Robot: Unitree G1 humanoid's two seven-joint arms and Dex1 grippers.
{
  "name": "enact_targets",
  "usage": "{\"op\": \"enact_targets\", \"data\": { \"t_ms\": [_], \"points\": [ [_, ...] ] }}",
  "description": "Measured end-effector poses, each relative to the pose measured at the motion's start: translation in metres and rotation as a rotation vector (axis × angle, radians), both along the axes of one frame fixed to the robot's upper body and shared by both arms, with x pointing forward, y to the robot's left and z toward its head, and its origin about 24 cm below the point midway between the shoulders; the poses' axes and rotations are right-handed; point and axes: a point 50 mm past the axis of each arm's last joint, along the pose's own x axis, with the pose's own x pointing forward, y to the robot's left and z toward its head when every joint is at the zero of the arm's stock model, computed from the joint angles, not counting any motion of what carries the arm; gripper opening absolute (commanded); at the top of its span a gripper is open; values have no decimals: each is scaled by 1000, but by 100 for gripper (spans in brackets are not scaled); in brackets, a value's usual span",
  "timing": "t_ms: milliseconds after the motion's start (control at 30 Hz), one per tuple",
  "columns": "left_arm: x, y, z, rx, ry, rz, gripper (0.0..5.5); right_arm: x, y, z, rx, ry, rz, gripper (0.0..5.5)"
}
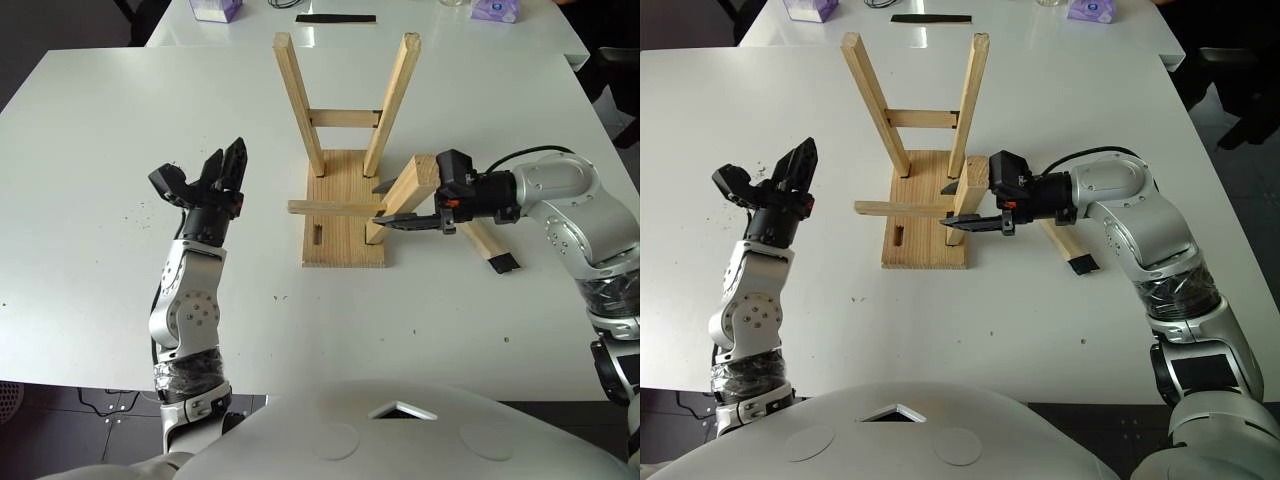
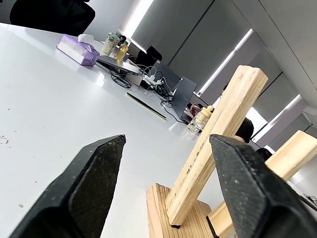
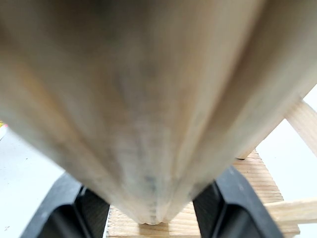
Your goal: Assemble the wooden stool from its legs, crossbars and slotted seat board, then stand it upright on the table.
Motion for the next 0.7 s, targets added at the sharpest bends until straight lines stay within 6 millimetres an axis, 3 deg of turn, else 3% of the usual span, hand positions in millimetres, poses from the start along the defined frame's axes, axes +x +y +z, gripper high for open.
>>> {"op": "enact_targets", "data": {
  "t_ms": [300, 400, 467, 500, 700],
  "points": [
    [-1, 4, -5, -12, 8, 23, 316, 8, 5, -8, 35, 40, -75, 201],
    [-1, 12, -6, -1, 13, 40, 316, 10, 0, -17, 30, 75, -109, 261],
    [-2, 18, -5, 14, 12, 50, 316, 1, -12, -47, -1, 210, -176, 288],
    [-2, 21, -6, 19, 16, 57, 316, -3, -14, -54, -4, 240, -179, 304],
    [1, 27, -6, 37, 28, 36, 316, -14, -18, -53, 37, 244, -196, 371]
  ]
}}
